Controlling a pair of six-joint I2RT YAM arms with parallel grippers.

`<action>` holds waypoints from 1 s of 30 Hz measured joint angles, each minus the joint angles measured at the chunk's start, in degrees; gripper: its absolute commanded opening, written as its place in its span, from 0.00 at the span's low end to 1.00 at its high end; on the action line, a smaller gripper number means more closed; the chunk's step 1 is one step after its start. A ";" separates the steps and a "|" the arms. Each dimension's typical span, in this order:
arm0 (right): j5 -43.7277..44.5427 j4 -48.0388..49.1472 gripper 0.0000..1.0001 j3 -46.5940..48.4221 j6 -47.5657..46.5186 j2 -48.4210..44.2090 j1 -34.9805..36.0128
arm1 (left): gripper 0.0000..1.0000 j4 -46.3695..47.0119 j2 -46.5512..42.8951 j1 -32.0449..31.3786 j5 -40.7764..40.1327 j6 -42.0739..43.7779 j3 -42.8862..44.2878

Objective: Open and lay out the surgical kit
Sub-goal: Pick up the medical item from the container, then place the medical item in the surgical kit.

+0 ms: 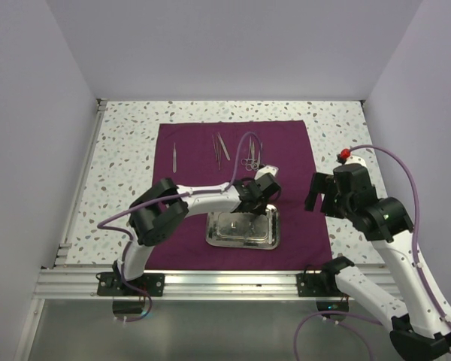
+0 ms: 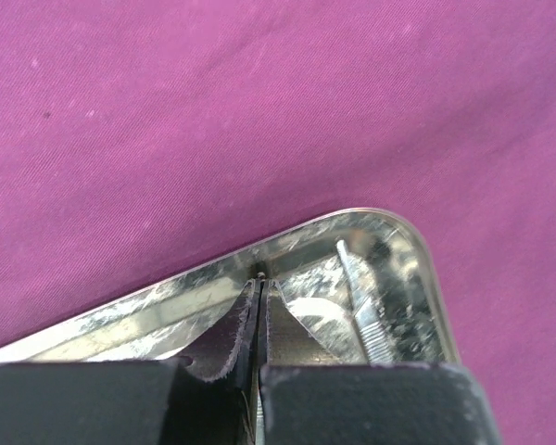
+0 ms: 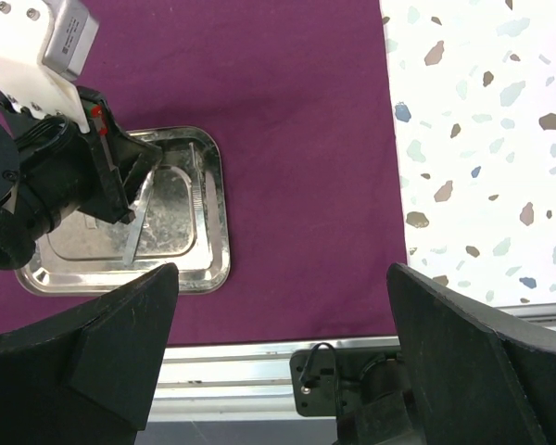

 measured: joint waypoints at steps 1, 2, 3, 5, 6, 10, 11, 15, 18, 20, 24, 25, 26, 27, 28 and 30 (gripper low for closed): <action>0.00 0.00 0.98 0.00 0.00 0.00 0.00 | 0.00 -0.63 0.04 0.00 0.09 0.22 0.39; 0.00 0.00 0.98 0.00 0.02 0.00 0.00 | 0.00 -2.05 0.13 0.02 0.20 0.70 1.22; 0.00 0.02 0.98 0.00 0.02 0.00 0.00 | 0.00 -3.65 0.20 0.04 0.26 1.16 1.88; -0.02 0.02 0.98 0.00 0.11 0.00 0.00 | 0.00 -7.63 0.26 0.26 0.28 1.99 3.32; -0.02 0.07 0.98 0.00 0.17 0.00 0.00 | 0.00 -9.62 0.26 0.37 0.28 2.36 4.00; -0.07 0.59 0.98 0.00 0.24 0.02 0.00 | 0.00 -16.00 -0.13 2.01 0.81 3.63 6.58; -0.07 0.79 0.98 0.00 0.24 0.02 0.00 | 0.00 -17.33 -0.52 2.75 0.96 4.11 7.15; -0.13 1.42 0.98 0.00 0.26 0.63 0.00 | 0.00 -21.42 -3.82 6.78 1.14 5.27 9.20; -0.17 1.77 0.98 0.00 0.24 1.31 0.00 | 0.00 -22.62 -7.63 11.10 0.83 7.23 10.21; -0.20 2.10 0.98 0.02 0.22 2.01 0.00 | 0.00 -22.58 -10.14 15.02 0.48 9.03 10.21; -0.24 2.43 0.98 0.20 0.20 3.43 0.00 | 0.00 -20.72 -12.24 24.83 0.35 13.20 9.73; -0.22 2.49 0.98 0.24 0.17 3.69 0.00 | 0.00 -19.96 -12.17 27.36 0.31 14.14 9.49; -0.22 2.49 0.98 0.35 0.17 3.82 0.00 | 0.00 -19.56 -11.80 29.73 0.22 15.13 9.42; -0.22 2.49 0.98 0.55 0.15 3.96 0.00 | 0.00 -19.08 -11.39 31.45 0.02 15.96 9.44; -0.20 2.51 0.98 0.76 0.15 4.04 0.00 | 0.00 -18.53 -10.67 33.48 -0.04 16.81 9.64; -0.17 2.54 0.98 1.11 0.13 4.15 0.00 | 0.00 -17.44 -8.17 36.72 -0.09 18.36 10.88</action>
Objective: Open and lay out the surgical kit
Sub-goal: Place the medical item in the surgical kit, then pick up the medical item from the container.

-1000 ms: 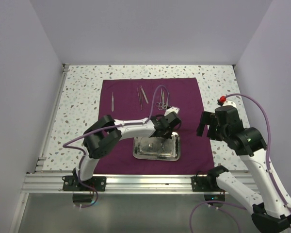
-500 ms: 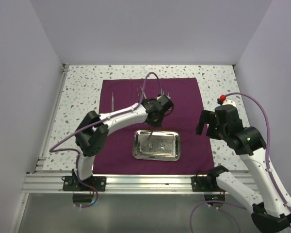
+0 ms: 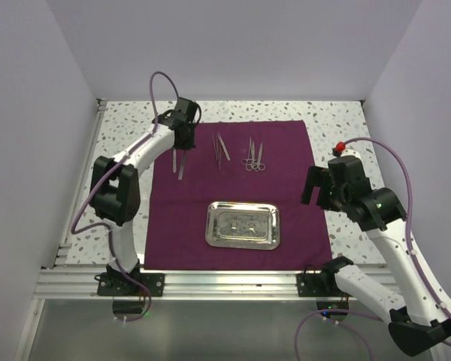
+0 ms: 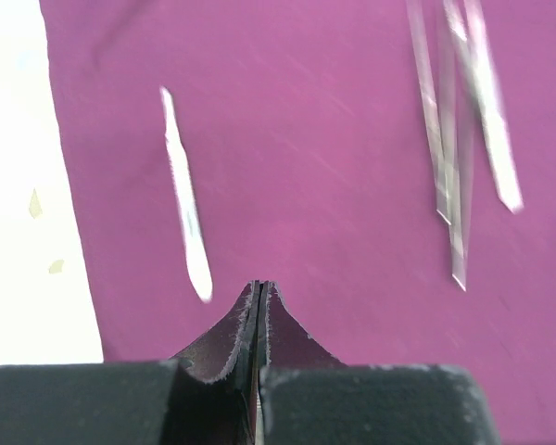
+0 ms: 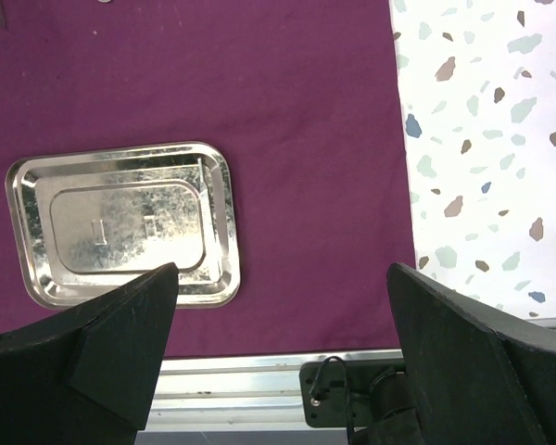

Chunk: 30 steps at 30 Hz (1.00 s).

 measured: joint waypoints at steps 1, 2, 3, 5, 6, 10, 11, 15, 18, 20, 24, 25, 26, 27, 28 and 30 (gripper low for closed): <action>0.07 0.00 0.98 0.09 0.00 0.00 0.00 | 0.00 0.52 1.29 0.92 -0.02 0.63 0.74; 0.13 -0.04 0.98 0.20 0.00 0.00 0.00 | 0.00 1.01 3.04 1.99 0.09 1.20 1.86; 0.17 -0.09 0.98 0.31 0.00 0.02 0.00 | 0.00 1.44 4.81 2.86 0.17 1.60 3.06; 0.39 -0.11 0.99 0.70 0.00 0.28 0.00 | 0.00 2.29 8.52 4.35 0.31 2.40 5.60; 0.46 -0.13 0.99 0.90 0.00 0.39 0.00 | 0.00 2.32 10.19 4.90 0.28 2.71 6.93; 1.38 -0.20 0.98 1.14 0.04 1.03 0.00 | 0.25 2.23 15.19 6.21 -0.28 3.23 11.37; 1.44 -0.20 0.98 1.16 0.04 1.09 0.00 | 0.27 2.23 15.37 6.29 -0.37 3.30 11.50; 1.42 -0.15 0.98 1.14 0.09 1.16 0.00 | 0.37 2.01 15.23 6.29 -1.33 3.17 11.96; 1.40 0.07 0.98 1.14 0.31 1.18 0.00 | 0.99 1.20 13.77 6.03 -1.36 2.82 11.78; 1.38 0.33 0.98 1.11 0.50 1.16 0.00 | 1.00 1.53 11.06 5.75 -0.92 1.75 10.38; 1.25 1.49 0.98 0.55 0.59 1.22 0.00 | 1.00 3.63 0.42 3.72 5.53 -0.50 3.39; 1.22 1.64 0.98 0.39 0.59 1.29 0.00 | 0.95 3.78 -1.36 2.38 6.47 -1.20 3.10; 1.22 1.70 0.98 0.37 0.61 1.38 0.00 | 0.90 4.31 -2.58 0.70 7.02 -2.12 3.10; 1.22 1.79 0.98 0.37 0.63 1.44 0.00 | 0.87 5.03 -3.37 -1.62 7.61 -2.82 3.06; 1.22 1.81 0.98 0.37 0.68 1.46 0.00 | 0.79 5.92 -3.78 -4.37 7.98 -3.74 2.80; 1.25 1.79 0.98 0.35 0.72 1.36 0.00 | 0.73 7.34 -3.56 -10.95 8.92 -5.49 1.79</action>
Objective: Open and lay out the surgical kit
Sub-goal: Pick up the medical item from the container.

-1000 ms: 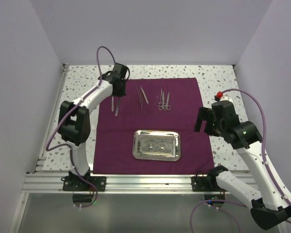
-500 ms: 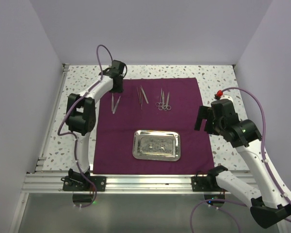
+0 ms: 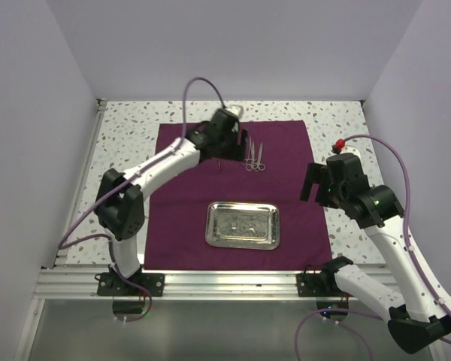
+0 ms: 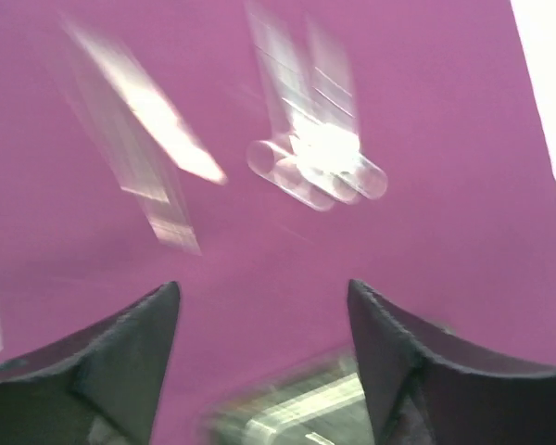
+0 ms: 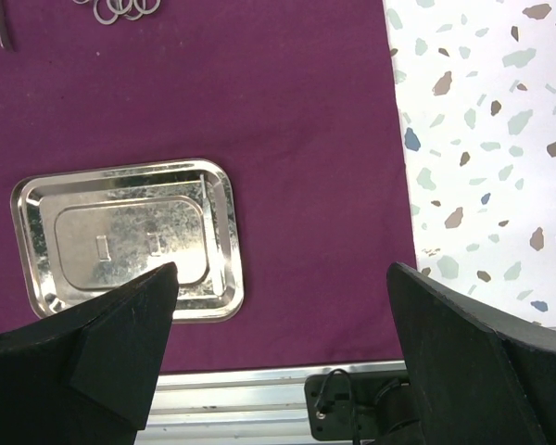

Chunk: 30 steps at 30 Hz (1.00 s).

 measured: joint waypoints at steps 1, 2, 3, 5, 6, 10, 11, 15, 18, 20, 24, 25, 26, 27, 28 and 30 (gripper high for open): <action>0.02 0.00 0.98 0.00 0.00 -0.11 0.00 | 0.69 0.15 0.52 -2.84 0.37 -0.76 -0.46; 0.02 -0.02 0.98 -0.09 0.00 -0.33 0.00 | 0.68 0.09 1.44 -6.12 0.50 -1.62 -0.76; 0.04 -0.13 0.98 -0.20 0.00 -0.63 0.00 | 0.66 0.11 2.73 -9.42 0.74 -2.47 -0.94; 0.11 -0.28 0.98 -0.42 0.00 -1.36 0.00 | 0.61 -0.07 5.88 -15.15 0.83 -4.09 -1.05; 0.13 -0.55 0.98 -0.55 0.00 -1.88 0.00 | 0.59 -0.15 7.50 -17.44 0.87 -4.85 -1.05; 0.20 -1.81 0.98 -0.98 -0.07 -3.87 0.00 | 0.56 -1.57 13.00 -22.49 0.37 -7.41 -1.01; 0.22 -2.12 0.98 -0.98 -0.11 -4.20 0.00 | 0.56 -1.95 13.92 -22.93 0.09 -7.65 -0.83; 0.52 -3.48 0.98 -0.98 -0.24 -5.29 0.00 | 0.55 -4.33 17.84 -24.28 -1.77 -10.19 1.62; 0.70 -4.50 0.98 -1.01 -0.44 -5.68 0.00 | 0.55 -4.68 18.18 -24.72 -2.64 -11.50 2.40; 0.74 -4.96 0.98 -0.98 -0.68 -6.01 0.00 | 0.55 -4.68 18.29 -24.85 -3.10 -12.22 2.73; 1.14 -5.25 0.98 -1.01 -1.25 -6.34 0.00 | 0.53 -4.85 18.91 -25.18 -3.93 -13.53 3.37; 1.33 -5.29 0.98 -1.01 -1.40 -6.40 0.00 | 0.52 -5.01 19.06 -25.24 -4.11 -13.66 3.61; 1.53 -5.33 0.98 -0.98 -1.57 -6.45 0.00 | 0.50 -5.22 19.39 -25.42 -4.35 -13.97 4.15; 1.64 -5.38 0.99 -1.01 -1.79 -6.64 0.00 | 0.48 -5.55 19.76 -25.62 -4.59 -14.21 4.81; 1.68 -5.44 0.98 -0.98 -1.99 -6.69 0.00 | 0.47 -5.81 20.15 -25.79 -4.83 -14.43 5.38; 1.73 -5.60 0.98 -0.98 -2.32 -6.75 0.00 | 0.43 -6.71 21.42 -26.34 -5.62 -14.86 7.19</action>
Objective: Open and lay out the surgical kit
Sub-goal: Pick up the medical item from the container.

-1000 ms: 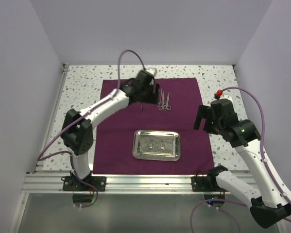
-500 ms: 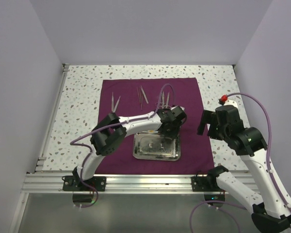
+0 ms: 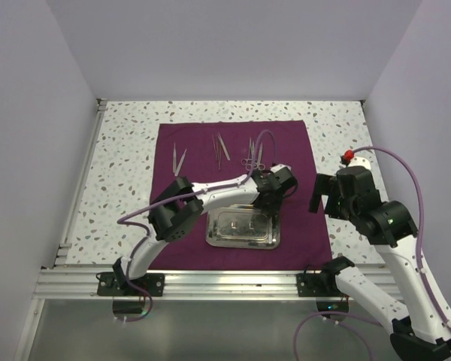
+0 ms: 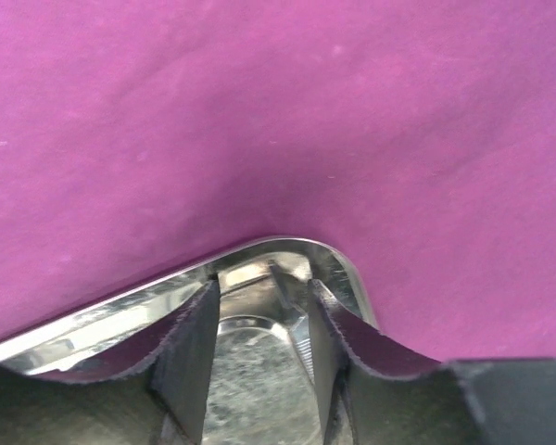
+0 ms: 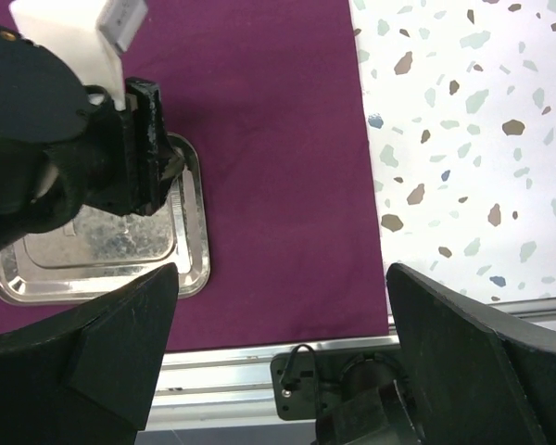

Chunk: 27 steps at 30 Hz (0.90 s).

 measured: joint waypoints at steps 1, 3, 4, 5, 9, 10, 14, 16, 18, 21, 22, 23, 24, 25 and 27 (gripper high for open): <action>0.00 -0.07 0.98 0.00 -0.15 0.00 0.00 | 0.42 -0.55 0.72 -0.31 -0.28 -0.13 0.90; 0.00 -0.11 0.98 0.00 -0.50 0.00 0.00 | 0.41 -1.88 2.10 -1.11 -1.25 -0.26 3.19; 0.00 -0.13 0.98 0.00 -0.61 0.00 0.00 | 0.40 -2.47 2.84 -1.51 -1.81 -0.44 4.31; 0.00 -0.24 0.98 0.04 -0.74 0.00 0.00 | 0.39 -3.13 3.28 -1.84 -2.43 -0.57 5.14; 0.00 -1.36 0.98 0.96 -1.03 0.00 0.00 | 0.32 -5.46 4.59 -2.78 -4.87 -1.90 7.10; -0.02 -1.66 0.98 1.38 -1.11 0.00 0.00 | 0.31 -5.64 4.61 -2.89 -5.42 -2.47 7.10; 0.02 -2.32 0.98 3.56 -1.64 -0.02 0.00 | 0.24 -5.49 4.57 -3.10 -7.15 -4.26 6.36; 0.02 -2.40 0.98 4.57 -2.08 0.00 0.00 | 0.20 -4.96 4.17 -3.21 -7.74 -5.03 5.46; 0.04 -2.49 0.98 5.27 -2.47 0.00 0.00 | 0.13 -4.15 3.69 -3.26 -8.11 -5.66 4.37; 0.02 -2.58 0.98 5.53 -2.97 0.00 0.00 | 0.06 -2.78 3.17 -3.28 -8.33 -6.60 2.95; 0.00 -2.62 0.98 5.53 -3.13 0.00 0.00 | 0.05 -2.25 3.04 -3.32 -8.22 -6.82 2.40; 0.00 -2.62 0.98 5.53 -3.30 0.00 0.00 | 0.01 -1.60 2.93 -3.34 -8.15 -7.06 1.95; 0.00 -2.62 0.98 5.53 -3.39 -0.02 0.00 | 0.00 -0.94 2.78 -3.39 -8.04 -7.21 1.55; -0.02 -2.60 0.98 5.53 -3.48 -0.02 0.00 | 0.00 -0.35 2.71 -3.45 -7.89 -7.41 1.27; -0.02 -2.62 0.98 5.53 -3.54 -0.02 0.00 | 0.00 0.44 2.67 -3.58 -7.61 -7.56 1.05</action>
